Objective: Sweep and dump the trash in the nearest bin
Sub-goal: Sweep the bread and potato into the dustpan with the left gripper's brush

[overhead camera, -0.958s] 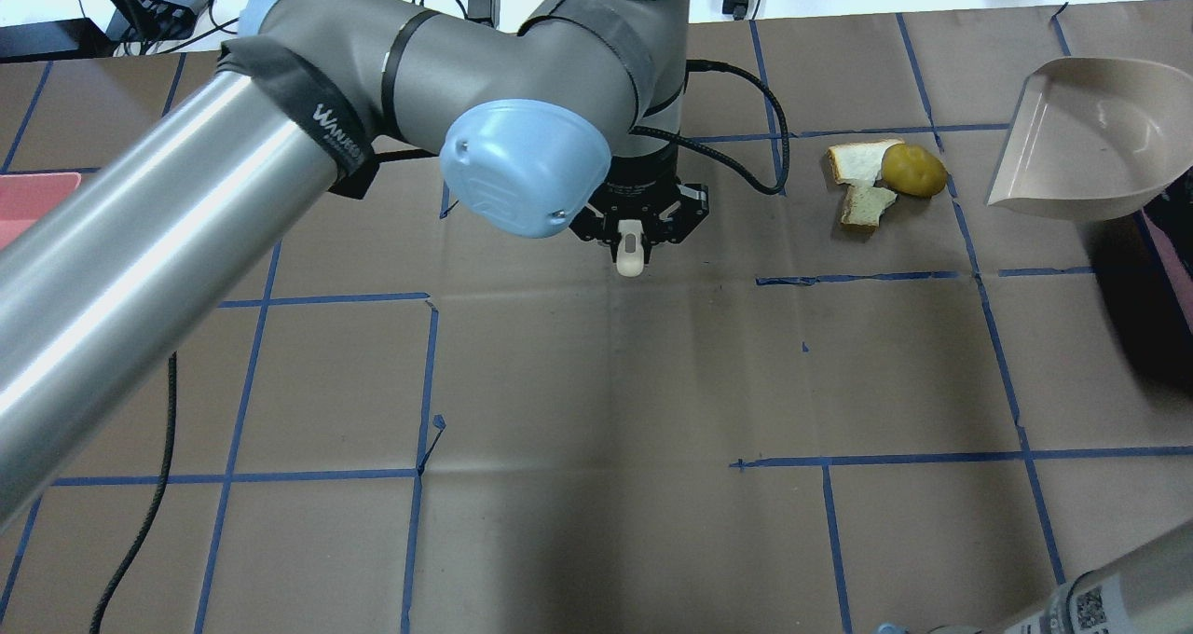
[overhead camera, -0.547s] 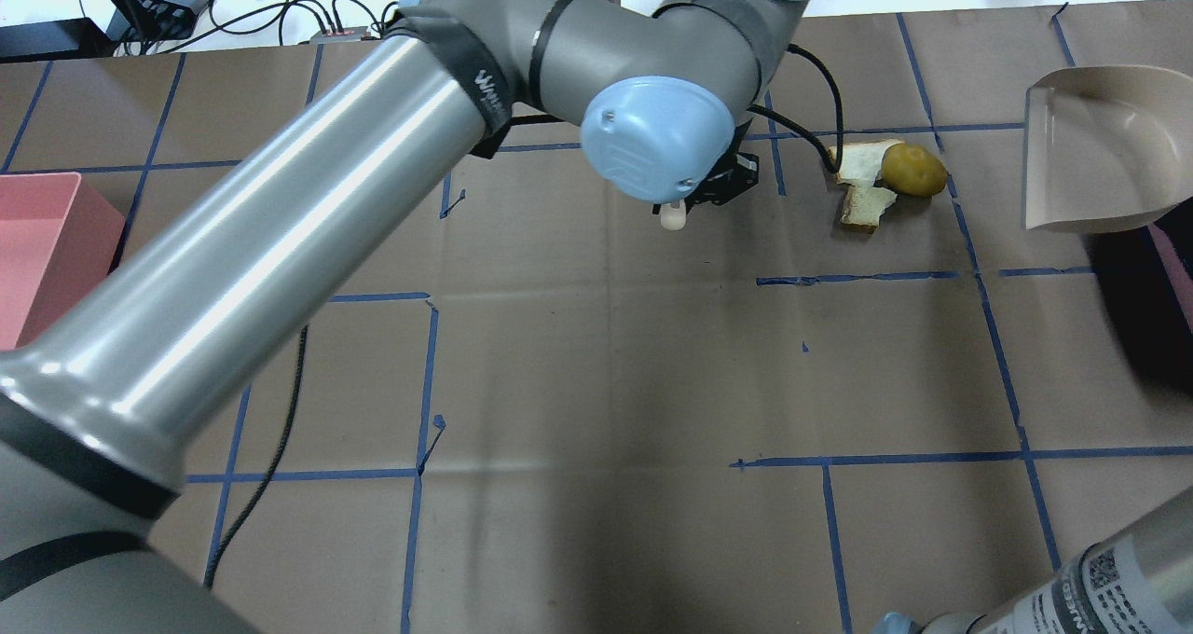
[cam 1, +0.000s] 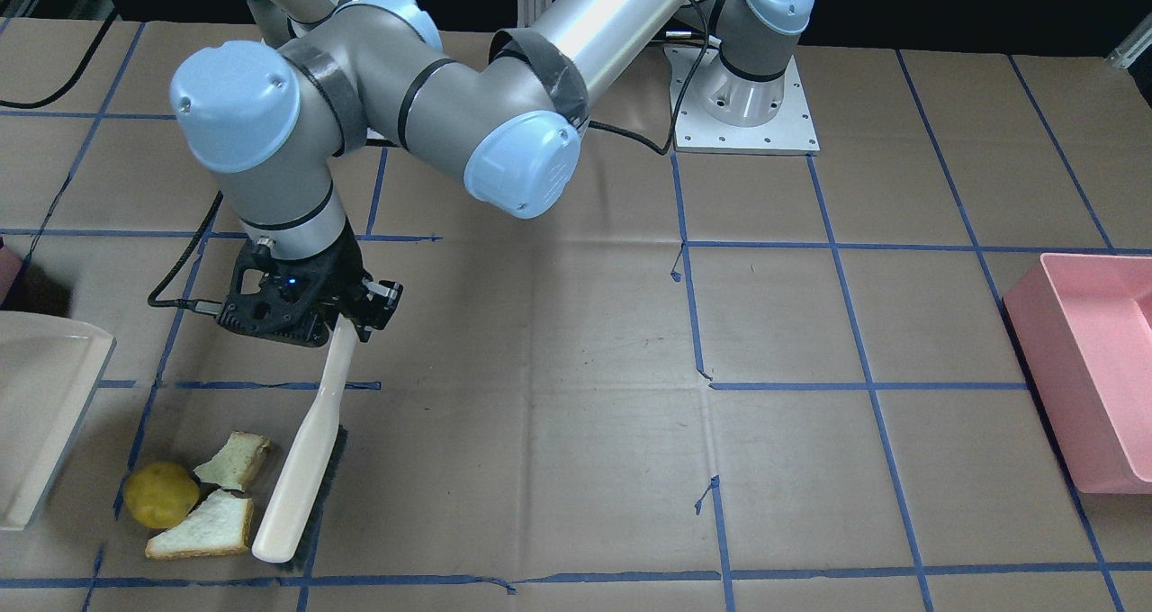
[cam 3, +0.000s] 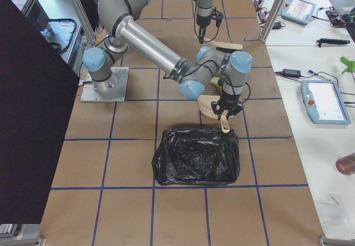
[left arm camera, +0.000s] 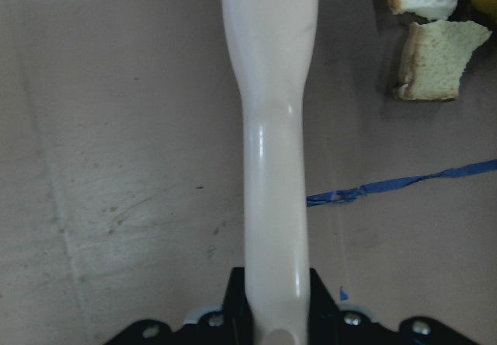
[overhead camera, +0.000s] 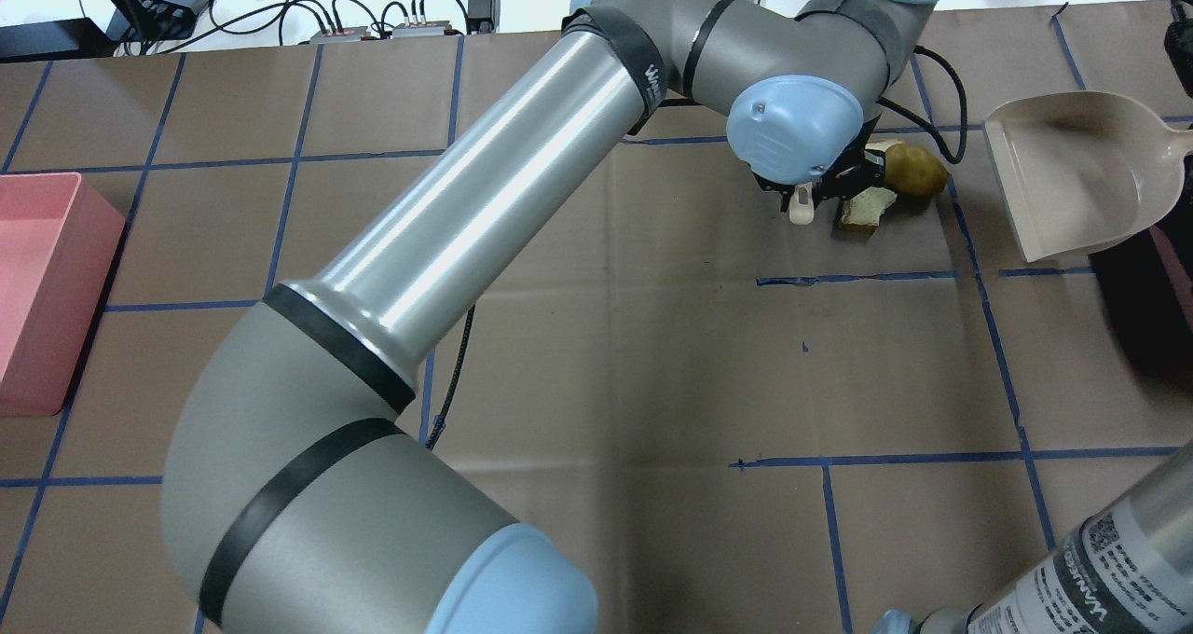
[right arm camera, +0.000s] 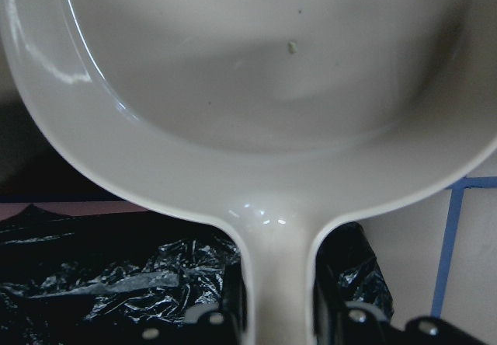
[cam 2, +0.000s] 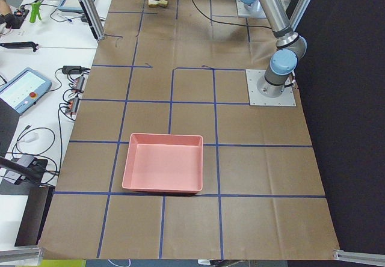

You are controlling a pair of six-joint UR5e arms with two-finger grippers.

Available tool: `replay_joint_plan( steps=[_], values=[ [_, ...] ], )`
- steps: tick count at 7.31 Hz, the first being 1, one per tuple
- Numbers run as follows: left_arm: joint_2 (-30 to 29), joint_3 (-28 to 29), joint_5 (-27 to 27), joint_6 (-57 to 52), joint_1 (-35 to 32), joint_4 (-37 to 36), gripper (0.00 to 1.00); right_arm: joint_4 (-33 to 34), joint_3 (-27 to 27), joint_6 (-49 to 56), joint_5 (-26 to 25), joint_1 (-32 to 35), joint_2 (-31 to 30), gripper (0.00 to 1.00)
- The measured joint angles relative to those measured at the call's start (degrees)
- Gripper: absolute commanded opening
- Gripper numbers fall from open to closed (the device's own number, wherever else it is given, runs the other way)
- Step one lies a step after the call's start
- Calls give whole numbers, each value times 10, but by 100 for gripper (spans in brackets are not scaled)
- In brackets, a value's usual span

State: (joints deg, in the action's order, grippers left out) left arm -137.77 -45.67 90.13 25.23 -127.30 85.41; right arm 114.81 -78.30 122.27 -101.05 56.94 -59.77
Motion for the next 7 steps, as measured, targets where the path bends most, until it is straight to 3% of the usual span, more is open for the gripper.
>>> replay_joint_plan(
  steps=[4,7],
  values=[
    [-81,93,33,17,-24,41,0,69,-40,-1,24,3,16,4],
    [-137,159,70,39,-37,78,0,84,-51,-40,37,7,20,4]
  ],
)
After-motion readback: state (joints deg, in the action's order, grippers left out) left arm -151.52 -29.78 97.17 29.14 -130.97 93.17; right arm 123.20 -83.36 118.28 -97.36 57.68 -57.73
